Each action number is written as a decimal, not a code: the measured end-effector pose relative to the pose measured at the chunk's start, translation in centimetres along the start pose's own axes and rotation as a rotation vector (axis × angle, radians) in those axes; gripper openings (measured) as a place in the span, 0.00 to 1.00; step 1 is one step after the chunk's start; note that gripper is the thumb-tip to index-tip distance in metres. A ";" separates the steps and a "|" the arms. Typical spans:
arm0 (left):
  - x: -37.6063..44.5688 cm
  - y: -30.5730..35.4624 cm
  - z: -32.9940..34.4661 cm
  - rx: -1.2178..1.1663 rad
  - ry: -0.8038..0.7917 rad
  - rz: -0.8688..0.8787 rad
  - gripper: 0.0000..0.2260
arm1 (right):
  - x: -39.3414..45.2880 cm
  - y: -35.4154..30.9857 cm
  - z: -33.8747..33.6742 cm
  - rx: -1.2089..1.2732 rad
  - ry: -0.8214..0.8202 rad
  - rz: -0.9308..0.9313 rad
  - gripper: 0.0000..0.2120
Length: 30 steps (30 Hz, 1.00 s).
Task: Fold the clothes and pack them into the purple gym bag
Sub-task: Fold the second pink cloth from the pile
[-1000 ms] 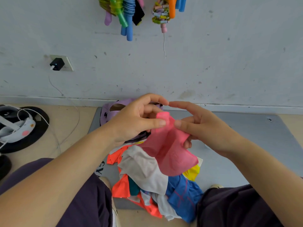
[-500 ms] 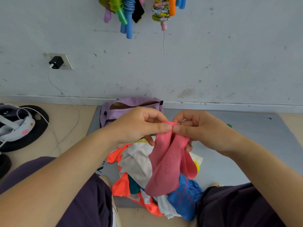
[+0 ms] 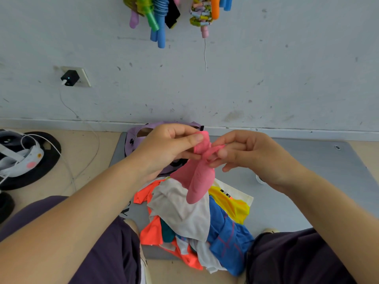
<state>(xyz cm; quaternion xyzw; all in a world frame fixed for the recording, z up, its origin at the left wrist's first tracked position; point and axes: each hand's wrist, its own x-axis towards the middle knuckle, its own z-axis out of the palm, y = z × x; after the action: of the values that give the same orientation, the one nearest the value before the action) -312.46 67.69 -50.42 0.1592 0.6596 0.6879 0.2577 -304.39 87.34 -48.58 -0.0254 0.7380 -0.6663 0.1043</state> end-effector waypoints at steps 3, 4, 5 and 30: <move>0.0 0.0 0.1 0.002 0.039 -0.012 0.04 | 0.0 -0.2 0.1 -0.053 0.090 -0.047 0.05; 0.1 0.0 0.1 0.005 0.055 -0.018 0.05 | -0.1 -0.2 0.2 -0.117 0.111 -0.066 0.03; 0.1 0.1 0.1 0.013 0.071 -0.025 0.06 | -0.1 -0.2 0.2 -0.223 0.133 -0.086 0.02; -0.8 -0.1 1.2 -0.057 -0.096 -0.117 0.08 | -0.4 -0.6 1.6 -0.270 0.307 -0.135 0.03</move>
<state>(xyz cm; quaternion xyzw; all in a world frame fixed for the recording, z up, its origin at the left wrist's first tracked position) -311.13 68.28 -50.32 0.1458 0.6350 0.6816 0.3330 -303.72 85.74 -48.04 0.0133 0.8245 -0.5627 -0.0588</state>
